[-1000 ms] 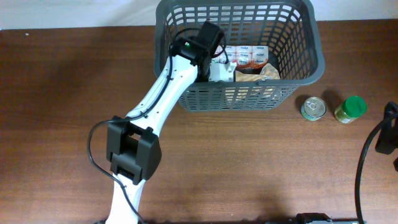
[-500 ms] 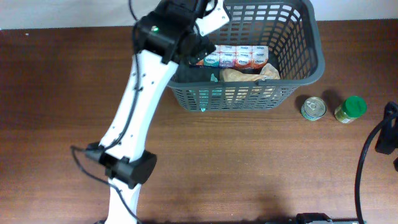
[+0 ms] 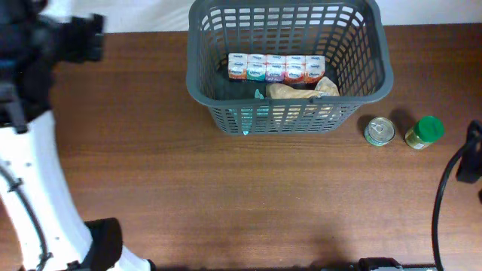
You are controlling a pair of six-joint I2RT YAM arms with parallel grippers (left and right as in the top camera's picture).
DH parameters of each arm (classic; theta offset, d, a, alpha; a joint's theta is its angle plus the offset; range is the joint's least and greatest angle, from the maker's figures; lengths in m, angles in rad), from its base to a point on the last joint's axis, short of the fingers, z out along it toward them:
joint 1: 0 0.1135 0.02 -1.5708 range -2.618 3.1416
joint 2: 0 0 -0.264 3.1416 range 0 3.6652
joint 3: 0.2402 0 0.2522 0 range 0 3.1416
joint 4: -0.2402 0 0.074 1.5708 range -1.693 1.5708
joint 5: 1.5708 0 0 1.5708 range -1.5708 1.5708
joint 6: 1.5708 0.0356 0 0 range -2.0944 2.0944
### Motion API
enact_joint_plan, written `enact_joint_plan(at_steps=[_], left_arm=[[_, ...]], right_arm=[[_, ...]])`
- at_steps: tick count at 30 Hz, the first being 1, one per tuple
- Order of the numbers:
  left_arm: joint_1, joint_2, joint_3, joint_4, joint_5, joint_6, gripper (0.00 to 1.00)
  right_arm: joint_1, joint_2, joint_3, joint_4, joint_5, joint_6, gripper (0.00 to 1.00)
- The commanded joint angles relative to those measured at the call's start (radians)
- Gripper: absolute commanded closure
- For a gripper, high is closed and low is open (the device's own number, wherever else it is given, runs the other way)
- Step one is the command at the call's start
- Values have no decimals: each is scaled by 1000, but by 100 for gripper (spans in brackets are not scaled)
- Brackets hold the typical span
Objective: Pack container
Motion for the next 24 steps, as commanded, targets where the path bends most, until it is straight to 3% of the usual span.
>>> enact_joint_plan(at_steps=[1, 4, 5, 6, 8, 9, 11, 19, 24], left_arm=[[156, 55, -138, -24, 234, -197, 1], [209, 103, -264, -31, 271, -196, 1], [216, 116, -299, -33, 271, -196, 1], [218, 140, -369, -32, 271, -196, 1], [218, 157, -411, -25, 272, -196, 1], [216, 164, -430, -25, 272, -196, 1], [215, 173, -461, -26, 271, -196, 1], [215, 185, -475, -29, 271, -196, 1], [215, 185, -475, -29, 271, -196, 1]], right_arm=[[-8, 2, 0, 81, 16, 4, 1], [-8, 5, -2, 118, 38, -4, 1], [-8, 16, -9, 113, 116, -2, 9], [-8, 51, -24, 80, 227, 68, 10], [-8, 97, -41, 43, 278, 114, 7], [-9, 125, -53, 31, 310, 140, 0], [-33, 192, -84, 24, 324, 217, 1], [-365, 555, -112, 59, 1, 250, 1], [-494, 722, -112, 135, -102, 202, 1]])
